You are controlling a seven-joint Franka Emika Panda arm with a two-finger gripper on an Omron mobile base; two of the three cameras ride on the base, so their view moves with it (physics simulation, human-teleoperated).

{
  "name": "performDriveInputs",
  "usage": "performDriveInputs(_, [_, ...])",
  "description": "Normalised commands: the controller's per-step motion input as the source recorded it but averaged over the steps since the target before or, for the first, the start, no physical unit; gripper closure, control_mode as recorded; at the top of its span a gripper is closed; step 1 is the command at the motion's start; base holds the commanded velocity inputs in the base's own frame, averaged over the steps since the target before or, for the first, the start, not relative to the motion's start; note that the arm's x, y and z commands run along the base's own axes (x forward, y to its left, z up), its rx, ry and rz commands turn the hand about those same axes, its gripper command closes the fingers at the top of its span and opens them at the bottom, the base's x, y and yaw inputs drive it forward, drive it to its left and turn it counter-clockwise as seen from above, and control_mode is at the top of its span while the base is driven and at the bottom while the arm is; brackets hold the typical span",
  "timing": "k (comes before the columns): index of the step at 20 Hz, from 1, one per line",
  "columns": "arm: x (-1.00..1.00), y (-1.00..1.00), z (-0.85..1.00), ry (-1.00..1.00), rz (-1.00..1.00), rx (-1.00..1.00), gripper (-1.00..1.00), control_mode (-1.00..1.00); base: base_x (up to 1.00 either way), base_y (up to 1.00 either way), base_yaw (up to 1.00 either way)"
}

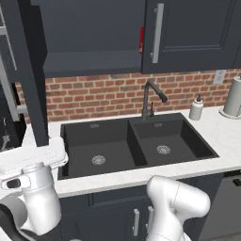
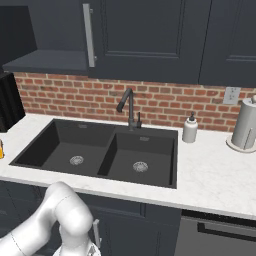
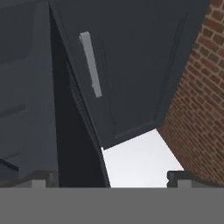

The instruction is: Pick the bar and place it on the digital scale for weighing, and close the cabinet.

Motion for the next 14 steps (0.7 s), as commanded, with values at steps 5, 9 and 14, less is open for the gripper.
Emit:
performDriveInputs(5, [0.07, -0.81, 1.0, -0.1, 0.05, 0.55, -1.0, -1.0, 0.0, 0.0, 0.0])
performDriveInputs(9, [0.09, -0.78, 1.0, -0.08, 0.04, 0.56, -1.0, -1.0, 0.0, 0.0, 0.0])
performDriveInputs(14, [0.07, -0.78, 1.0, -0.07, 0.03, 0.57, -1.0, -1.0, 0.0, 0.0, 0.0])
